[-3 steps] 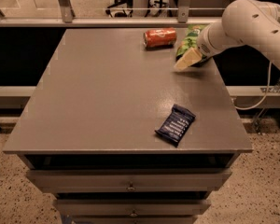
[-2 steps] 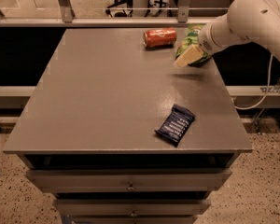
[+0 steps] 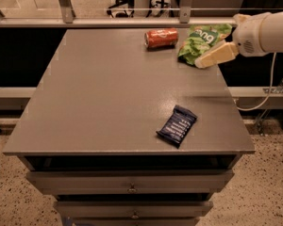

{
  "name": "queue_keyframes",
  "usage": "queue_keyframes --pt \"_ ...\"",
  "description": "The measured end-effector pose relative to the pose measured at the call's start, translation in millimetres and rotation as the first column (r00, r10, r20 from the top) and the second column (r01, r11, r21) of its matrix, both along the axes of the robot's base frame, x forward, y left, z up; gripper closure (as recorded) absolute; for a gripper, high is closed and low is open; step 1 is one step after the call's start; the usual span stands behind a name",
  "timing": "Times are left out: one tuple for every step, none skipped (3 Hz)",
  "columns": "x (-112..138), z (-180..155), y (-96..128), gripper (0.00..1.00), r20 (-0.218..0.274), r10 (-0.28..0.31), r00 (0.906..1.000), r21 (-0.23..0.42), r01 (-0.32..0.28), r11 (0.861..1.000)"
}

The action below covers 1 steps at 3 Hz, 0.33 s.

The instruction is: Move green rice chip bag near coke can

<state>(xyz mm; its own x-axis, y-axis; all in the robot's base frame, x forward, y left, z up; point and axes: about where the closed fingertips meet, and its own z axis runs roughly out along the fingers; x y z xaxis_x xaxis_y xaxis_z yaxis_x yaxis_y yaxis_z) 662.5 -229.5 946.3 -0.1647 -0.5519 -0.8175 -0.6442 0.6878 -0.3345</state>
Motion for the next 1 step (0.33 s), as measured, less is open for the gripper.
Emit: queue_keyframes --pt "-18.2 5.5 -31.4 0.0 0.014 -0.037 0.9992 0.023 0.037 0.999"
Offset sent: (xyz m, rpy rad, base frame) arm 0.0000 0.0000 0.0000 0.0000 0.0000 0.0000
